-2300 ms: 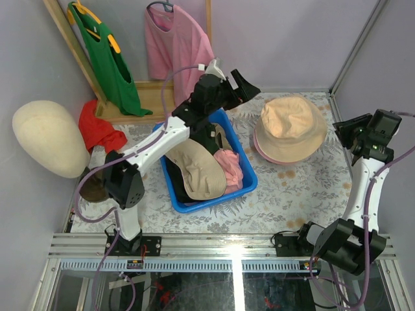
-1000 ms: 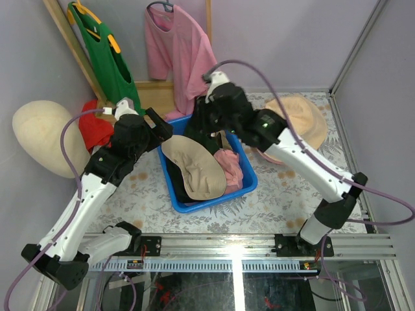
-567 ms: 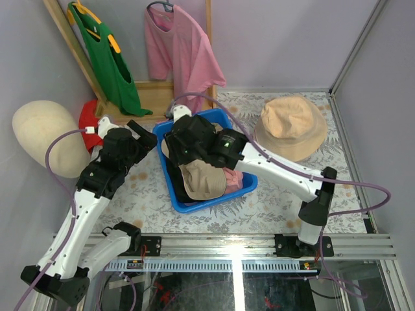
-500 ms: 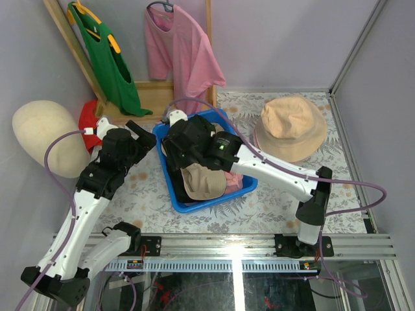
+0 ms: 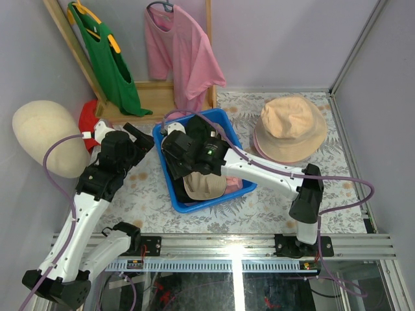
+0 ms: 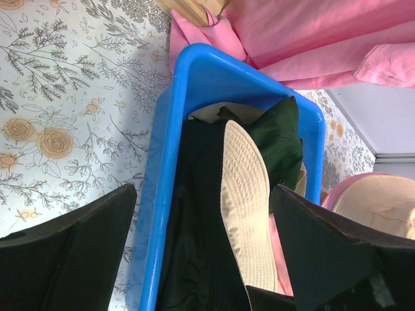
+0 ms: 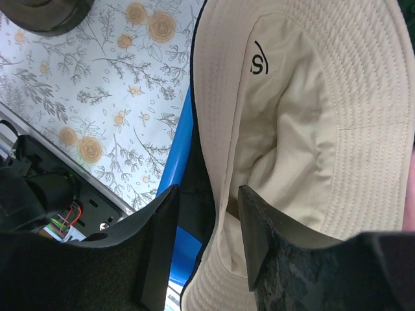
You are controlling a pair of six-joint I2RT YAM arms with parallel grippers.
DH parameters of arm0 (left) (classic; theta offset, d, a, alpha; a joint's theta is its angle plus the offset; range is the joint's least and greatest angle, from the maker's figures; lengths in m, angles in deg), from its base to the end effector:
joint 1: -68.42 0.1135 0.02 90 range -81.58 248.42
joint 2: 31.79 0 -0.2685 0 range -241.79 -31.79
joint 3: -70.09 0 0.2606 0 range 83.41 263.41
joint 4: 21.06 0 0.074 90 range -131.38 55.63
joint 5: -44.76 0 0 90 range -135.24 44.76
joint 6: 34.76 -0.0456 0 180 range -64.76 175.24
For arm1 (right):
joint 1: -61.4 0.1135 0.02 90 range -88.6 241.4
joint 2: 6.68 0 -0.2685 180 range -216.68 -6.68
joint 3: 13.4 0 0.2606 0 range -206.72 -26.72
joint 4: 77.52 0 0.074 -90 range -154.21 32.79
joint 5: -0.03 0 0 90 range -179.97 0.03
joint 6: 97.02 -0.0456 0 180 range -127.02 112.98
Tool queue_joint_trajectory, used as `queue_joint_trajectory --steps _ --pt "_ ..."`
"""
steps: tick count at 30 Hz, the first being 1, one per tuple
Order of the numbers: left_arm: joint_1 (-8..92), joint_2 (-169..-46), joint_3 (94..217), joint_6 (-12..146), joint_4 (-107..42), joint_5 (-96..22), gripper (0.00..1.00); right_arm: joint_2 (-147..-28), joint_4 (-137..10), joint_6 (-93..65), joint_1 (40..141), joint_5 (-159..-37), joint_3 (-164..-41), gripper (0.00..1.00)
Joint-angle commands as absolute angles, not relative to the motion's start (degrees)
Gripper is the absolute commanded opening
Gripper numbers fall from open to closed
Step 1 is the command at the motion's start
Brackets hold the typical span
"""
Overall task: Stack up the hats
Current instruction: Pick up the hat from the bin.
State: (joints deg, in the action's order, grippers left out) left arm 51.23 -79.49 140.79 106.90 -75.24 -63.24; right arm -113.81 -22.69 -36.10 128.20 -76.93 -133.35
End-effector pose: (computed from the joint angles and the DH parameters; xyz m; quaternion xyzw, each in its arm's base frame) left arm 0.1757 -0.0396 0.3532 -0.3283 0.7990 -0.1618 0.4771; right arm 0.1833 0.4015 0.3487 -0.2497 0.8739 0.2305 0.3477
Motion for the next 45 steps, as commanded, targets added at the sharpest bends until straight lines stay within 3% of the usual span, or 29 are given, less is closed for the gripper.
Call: queue_joint_trajectory --steps 1,4,8,10,21,45 --pt "51.9 -79.3 140.1 107.1 -74.5 -63.6 0.85 -114.8 -23.4 -36.6 128.2 -75.1 -133.9 0.48" --pt "52.1 -79.4 139.6 107.0 -74.0 -63.3 0.85 -116.0 -22.8 -36.7 127.9 -75.5 -134.7 0.43" --pt "52.7 -79.3 139.5 106.6 -73.7 -62.8 0.85 -115.8 -23.7 -37.1 126.9 -77.9 -135.1 0.09" --pt "53.2 -79.3 139.6 106.3 -73.5 -62.5 0.86 -115.2 -23.7 -37.0 126.6 -78.2 -135.8 0.00" --pt "55.3 -81.3 140.3 106.8 -70.6 -59.7 0.86 -109.5 -24.6 -40.0 122.6 -85.3 -143.1 0.00" --pt "55.8 -93.8 146.6 115.6 -57.5 -53.7 0.85 -102.2 -46.9 -55.9 104.6 -106.9 -144.9 0.00"
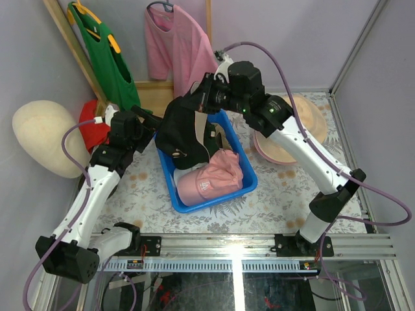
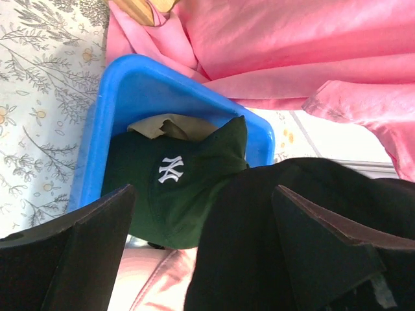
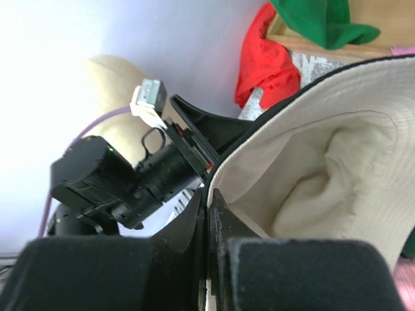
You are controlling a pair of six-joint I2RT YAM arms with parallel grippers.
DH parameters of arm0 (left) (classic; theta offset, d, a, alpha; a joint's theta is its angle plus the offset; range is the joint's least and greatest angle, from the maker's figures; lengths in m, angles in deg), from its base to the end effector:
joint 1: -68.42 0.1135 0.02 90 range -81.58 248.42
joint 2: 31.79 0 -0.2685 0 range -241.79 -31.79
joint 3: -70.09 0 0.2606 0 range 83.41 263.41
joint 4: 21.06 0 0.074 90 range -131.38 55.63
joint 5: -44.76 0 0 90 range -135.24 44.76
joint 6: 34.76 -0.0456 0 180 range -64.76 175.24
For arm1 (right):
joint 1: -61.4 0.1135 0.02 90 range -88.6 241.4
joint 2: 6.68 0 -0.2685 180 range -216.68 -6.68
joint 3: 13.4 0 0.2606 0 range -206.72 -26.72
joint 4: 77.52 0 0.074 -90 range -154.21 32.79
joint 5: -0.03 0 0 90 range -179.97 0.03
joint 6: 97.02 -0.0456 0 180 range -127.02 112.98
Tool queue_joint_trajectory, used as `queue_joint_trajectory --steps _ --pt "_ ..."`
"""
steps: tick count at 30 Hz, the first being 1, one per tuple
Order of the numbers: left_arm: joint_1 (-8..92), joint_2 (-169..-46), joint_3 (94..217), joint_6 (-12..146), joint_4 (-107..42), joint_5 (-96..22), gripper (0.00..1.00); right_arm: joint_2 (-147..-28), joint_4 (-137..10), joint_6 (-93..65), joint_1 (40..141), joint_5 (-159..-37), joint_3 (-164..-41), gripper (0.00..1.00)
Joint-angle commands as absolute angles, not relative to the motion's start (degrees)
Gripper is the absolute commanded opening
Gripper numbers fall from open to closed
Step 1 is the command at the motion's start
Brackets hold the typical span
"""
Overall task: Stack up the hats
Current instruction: Pick up the hat from the bin.
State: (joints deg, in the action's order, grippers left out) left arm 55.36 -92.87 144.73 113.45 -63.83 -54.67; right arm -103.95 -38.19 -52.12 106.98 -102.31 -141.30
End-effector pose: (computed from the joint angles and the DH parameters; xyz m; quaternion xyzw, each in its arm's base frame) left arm 0.2426 -0.0486 0.3516 -0.3684 0.7778 -0.2362 0.4511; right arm 0.2698 0.2892 0.4947 -0.0732 0.7540 0.5180 0.3972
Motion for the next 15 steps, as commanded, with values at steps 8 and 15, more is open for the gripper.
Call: queue_joint_trajectory --steps 8,15 --pt "54.0 -97.6 147.5 116.9 -52.8 -53.6 0.84 -100.6 -50.4 -59.1 98.9 -108.5 -145.4 0.00" --pt "46.7 -103.3 152.7 115.3 -51.5 -56.3 0.84 -96.0 -56.4 -63.6 90.8 -112.2 -139.0 0.00"
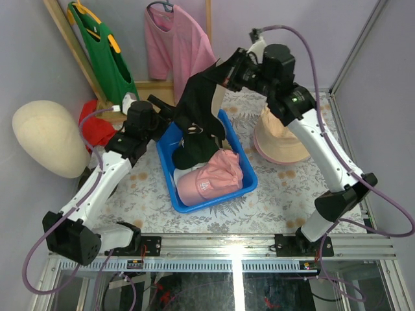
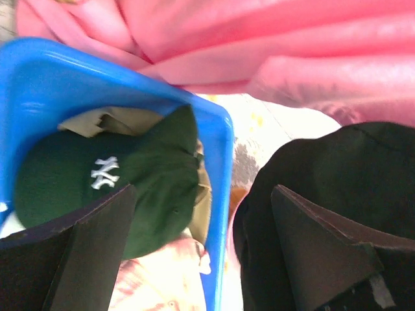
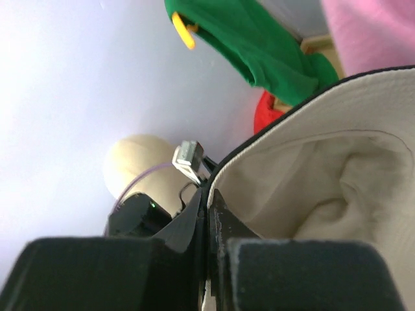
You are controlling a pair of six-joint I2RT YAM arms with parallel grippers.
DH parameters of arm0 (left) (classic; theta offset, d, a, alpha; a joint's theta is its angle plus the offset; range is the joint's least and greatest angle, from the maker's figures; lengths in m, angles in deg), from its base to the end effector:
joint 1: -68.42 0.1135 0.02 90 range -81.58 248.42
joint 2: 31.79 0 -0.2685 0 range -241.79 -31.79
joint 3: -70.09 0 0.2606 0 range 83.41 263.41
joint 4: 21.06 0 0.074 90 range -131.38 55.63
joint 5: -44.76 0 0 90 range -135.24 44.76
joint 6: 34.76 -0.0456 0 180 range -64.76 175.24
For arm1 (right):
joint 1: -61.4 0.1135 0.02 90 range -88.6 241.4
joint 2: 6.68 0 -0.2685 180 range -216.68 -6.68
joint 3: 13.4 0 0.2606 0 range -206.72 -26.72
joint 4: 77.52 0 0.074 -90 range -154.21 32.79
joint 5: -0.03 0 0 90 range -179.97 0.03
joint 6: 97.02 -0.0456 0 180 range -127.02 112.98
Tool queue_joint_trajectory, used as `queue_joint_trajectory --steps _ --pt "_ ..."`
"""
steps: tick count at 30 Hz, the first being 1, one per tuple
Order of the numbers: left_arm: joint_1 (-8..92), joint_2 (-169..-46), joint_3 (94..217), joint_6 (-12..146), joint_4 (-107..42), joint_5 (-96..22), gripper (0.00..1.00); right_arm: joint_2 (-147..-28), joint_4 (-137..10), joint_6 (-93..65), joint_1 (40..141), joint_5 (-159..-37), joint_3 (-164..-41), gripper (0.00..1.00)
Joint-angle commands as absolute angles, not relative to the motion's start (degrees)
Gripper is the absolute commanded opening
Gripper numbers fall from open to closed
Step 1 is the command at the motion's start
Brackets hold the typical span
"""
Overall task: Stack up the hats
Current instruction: Pick up the hat from the bin, then stack the hat on the hat.
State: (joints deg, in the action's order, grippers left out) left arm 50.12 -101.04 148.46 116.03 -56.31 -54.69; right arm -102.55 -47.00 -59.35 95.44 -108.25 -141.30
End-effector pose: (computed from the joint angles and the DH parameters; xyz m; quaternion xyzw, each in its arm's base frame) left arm 0.2767 -0.0836 0.3535 -0.3471 0.7725 -0.2817 0.4510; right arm 0.3116 0.2277 0.5219 -0.0029 0.6982 0.5648 0.4399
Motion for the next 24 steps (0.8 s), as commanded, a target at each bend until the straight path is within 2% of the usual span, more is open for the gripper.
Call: queue_joint_trajectory --steps 1,6,14,18,24 --pt "45.8 -104.1 153.8 114.8 -51.4 -56.5 0.84 -95.0 -57.7 -64.6 89.4 -112.9 -137.3 0.00" --pt "42.8 -106.8 156.6 113.6 -51.2 -57.8 0.85 -92.0 -70.4 -73.3 82.7 -118.7 -127.6 0.00" --pt "40.4 -110.0 159.6 113.2 -45.1 -56.2 0.85 -91.6 -84.0 -83.5 76.9 -123.9 -120.7 0.00" --pt "39.7 -113.5 160.6 113.3 -40.7 -55.9 0.86 -92.2 -86.8 -85.2 75.6 -124.4 -119.0 0.00" --pt "37.8 -119.7 162.7 115.7 -32.8 -58.7 0.86 -93.3 -83.3 -84.2 74.2 -125.5 -121.0 0.00"
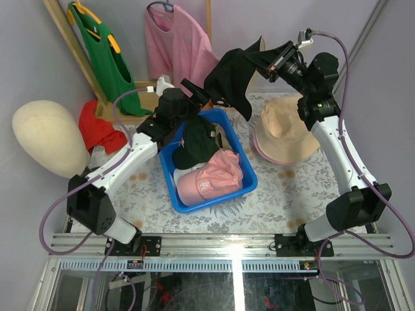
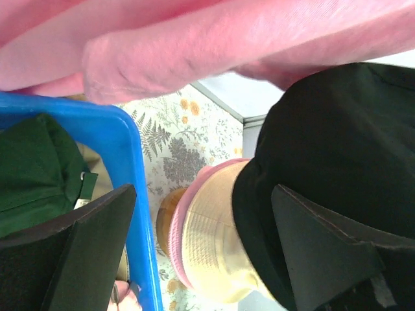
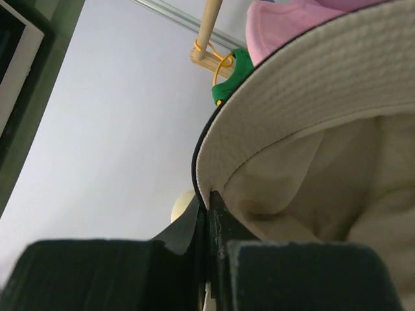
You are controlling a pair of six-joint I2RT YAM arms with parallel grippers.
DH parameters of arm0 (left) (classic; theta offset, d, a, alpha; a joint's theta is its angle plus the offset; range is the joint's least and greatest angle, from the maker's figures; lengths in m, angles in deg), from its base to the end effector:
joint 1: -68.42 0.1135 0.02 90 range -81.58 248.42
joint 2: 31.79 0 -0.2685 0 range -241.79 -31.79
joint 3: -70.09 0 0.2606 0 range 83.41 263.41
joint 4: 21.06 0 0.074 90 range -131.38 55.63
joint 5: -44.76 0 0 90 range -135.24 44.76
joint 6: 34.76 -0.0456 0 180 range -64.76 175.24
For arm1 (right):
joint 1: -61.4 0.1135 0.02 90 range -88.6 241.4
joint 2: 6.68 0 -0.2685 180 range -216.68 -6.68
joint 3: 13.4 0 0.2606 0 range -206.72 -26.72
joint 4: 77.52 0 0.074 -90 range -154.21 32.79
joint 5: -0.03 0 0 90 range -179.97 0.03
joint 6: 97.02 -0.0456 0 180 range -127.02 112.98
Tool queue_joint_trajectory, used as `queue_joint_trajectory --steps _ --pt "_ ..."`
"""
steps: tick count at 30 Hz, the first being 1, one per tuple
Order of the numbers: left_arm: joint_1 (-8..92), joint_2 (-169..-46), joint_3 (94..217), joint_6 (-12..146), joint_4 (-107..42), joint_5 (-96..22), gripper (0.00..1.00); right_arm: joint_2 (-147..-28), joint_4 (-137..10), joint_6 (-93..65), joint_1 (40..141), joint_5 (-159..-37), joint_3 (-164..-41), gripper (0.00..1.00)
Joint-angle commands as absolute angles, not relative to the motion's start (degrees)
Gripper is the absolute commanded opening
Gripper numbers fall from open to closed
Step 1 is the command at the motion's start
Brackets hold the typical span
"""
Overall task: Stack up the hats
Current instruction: Stack the hat on the hat.
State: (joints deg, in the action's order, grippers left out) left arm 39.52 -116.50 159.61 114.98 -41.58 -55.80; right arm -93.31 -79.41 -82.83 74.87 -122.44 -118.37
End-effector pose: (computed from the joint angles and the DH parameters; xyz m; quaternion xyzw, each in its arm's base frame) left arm 0.3274 -0.1712 0.3705 -0.2646 0.7504 -0.3676 0.4814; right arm 0.3416 0.1070 0.5024 0.0880 0.5886 0.6672 0.4480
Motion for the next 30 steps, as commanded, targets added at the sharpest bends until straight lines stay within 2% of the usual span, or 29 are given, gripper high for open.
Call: queue_joint_trajectory --steps 1,6,11,17,30 --pt "37.3 -120.8 163.7 115.5 -32.5 -59.7 0.86 -92.9 -83.3 -84.5 74.0 -125.3 -121.1 0.00" --pt "35.1 -125.3 167.3 115.9 -28.7 -62.4 0.85 -91.3 -83.8 -85.5 70.5 -126.3 -118.9 0.00" --pt "33.6 -130.5 173.0 115.1 -26.8 -60.9 0.84 -90.3 -89.4 -89.6 65.8 -128.8 -115.4 0.00" --pt "33.0 -134.1 174.3 114.9 -22.0 -59.2 0.83 -91.3 -95.1 -95.2 61.3 -132.3 -114.6 0.00" --pt "32.6 -138.1 176.1 113.9 -13.5 -57.9 0.71 -90.7 -107.0 -103.9 59.4 -133.6 -105.3 0.00"
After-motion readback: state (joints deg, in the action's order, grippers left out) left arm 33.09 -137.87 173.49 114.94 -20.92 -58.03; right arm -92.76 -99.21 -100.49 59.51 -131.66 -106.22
